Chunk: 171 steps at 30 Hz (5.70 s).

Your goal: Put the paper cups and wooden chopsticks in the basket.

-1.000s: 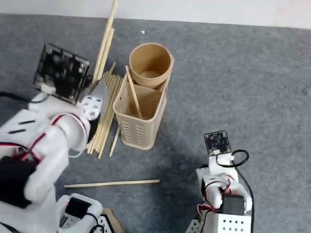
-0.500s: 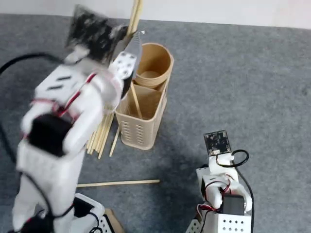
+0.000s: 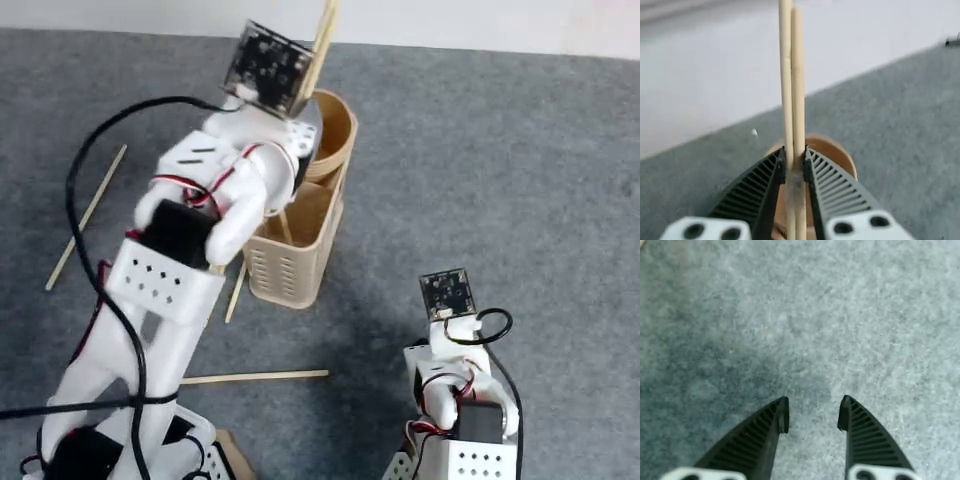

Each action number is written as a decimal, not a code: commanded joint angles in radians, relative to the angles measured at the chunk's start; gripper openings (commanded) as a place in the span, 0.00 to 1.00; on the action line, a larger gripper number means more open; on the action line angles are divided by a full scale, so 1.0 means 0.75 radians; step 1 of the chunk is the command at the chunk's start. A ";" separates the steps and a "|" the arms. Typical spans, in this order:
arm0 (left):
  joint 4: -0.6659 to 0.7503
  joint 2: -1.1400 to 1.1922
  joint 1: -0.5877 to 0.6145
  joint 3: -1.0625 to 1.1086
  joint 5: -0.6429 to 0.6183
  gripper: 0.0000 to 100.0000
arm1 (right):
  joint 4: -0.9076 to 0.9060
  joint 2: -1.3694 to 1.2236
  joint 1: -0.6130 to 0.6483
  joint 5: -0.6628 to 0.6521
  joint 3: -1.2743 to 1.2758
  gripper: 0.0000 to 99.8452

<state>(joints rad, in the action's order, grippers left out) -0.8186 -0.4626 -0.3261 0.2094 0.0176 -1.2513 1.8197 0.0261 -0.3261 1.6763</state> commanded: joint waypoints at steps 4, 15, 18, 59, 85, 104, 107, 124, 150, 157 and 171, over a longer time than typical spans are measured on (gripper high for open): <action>-0.041 -0.185 -0.003 0.060 0.025 0.04 | -0.007 0.017 -0.028 -0.014 0.157 0.17; -0.125 -0.302 0.001 0.169 0.049 0.21 | -0.007 0.017 -0.028 -0.014 0.157 0.17; -0.127 -0.304 0.081 0.118 0.049 0.21 | -0.007 0.017 -0.028 -0.014 0.157 0.17; -0.702 0.985 0.891 -0.328 0.810 0.21 | -0.007 0.017 -0.028 -0.014 0.157 0.17; -0.712 1.198 0.862 -0.386 0.894 0.21 | -0.007 0.017 -0.028 -0.014 0.157 0.17; -0.516 1.237 0.834 -0.422 0.712 0.07 | -0.007 0.017 -0.028 -0.014 0.157 0.17; -0.516 1.243 0.834 -0.451 0.710 0.07 | -0.007 0.017 -0.028 -0.014 0.157 0.17; -0.505 1.243 0.674 -0.502 0.489 0.17 | -0.007 0.017 -0.028 -0.014 0.157 0.17; -0.479 1.456 0.672 -0.617 0.489 0.03 | -0.007 0.017 -0.026 -0.014 0.157 0.17; -0.632 1.462 0.643 -0.787 0.489 0.03 | -0.007 0.017 -0.026 -0.014 0.157 0.17; -0.831 1.466 0.623 -0.907 0.487 0.18 | -0.007 0.017 -0.026 -0.014 0.157 0.17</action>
<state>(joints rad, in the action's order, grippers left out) -1.4339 0.6483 0.1557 -0.4396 0.3905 -1.2513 1.8197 0.0169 -0.3261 1.6763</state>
